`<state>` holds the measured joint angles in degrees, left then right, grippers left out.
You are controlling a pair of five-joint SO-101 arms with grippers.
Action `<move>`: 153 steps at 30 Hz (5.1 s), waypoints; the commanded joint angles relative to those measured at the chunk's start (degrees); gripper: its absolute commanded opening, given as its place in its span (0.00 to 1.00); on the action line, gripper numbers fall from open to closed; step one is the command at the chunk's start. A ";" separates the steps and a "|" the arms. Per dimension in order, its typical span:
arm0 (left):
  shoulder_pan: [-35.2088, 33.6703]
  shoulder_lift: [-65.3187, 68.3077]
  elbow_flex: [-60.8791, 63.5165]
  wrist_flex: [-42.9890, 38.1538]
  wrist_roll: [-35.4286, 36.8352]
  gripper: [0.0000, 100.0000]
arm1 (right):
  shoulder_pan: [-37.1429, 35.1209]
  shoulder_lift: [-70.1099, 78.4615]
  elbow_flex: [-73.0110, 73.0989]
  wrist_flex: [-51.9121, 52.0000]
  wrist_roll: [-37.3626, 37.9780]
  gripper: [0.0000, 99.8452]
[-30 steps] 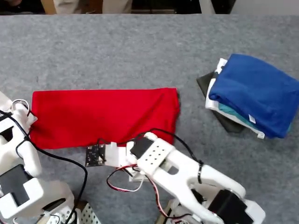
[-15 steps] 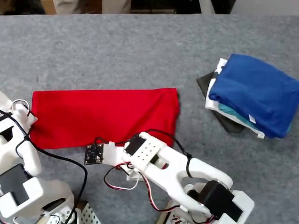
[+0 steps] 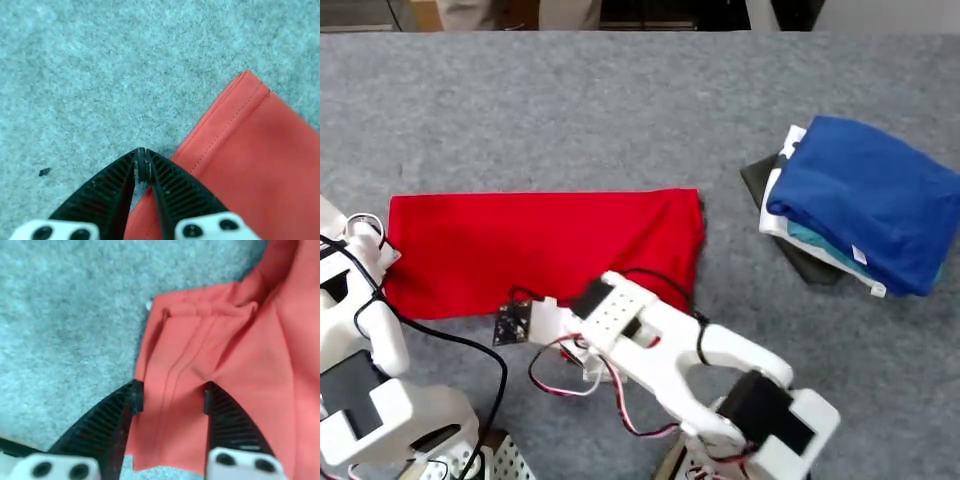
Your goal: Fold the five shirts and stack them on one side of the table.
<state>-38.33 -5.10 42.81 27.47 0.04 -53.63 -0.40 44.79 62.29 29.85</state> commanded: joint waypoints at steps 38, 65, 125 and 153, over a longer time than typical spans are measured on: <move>0.00 -0.40 -2.64 -0.70 0.44 0.02 | 14.29 21.93 -51.47 34.46 8.97 0.00; 0.00 -0.40 -2.55 -0.70 0.26 0.02 | 20.44 41.63 -84.53 33.58 16.70 0.38; 0.00 -0.40 -2.55 -0.70 0.35 0.02 | 23.87 33.10 -81.54 29.01 13.89 0.08; -1.41 -0.92 -2.73 -0.88 6.68 0.02 | 18.86 24.57 -97.45 39.74 -14.33 0.12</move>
<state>-38.33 -5.10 42.81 27.47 3.21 -34.37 28.70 -50.68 101.05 18.95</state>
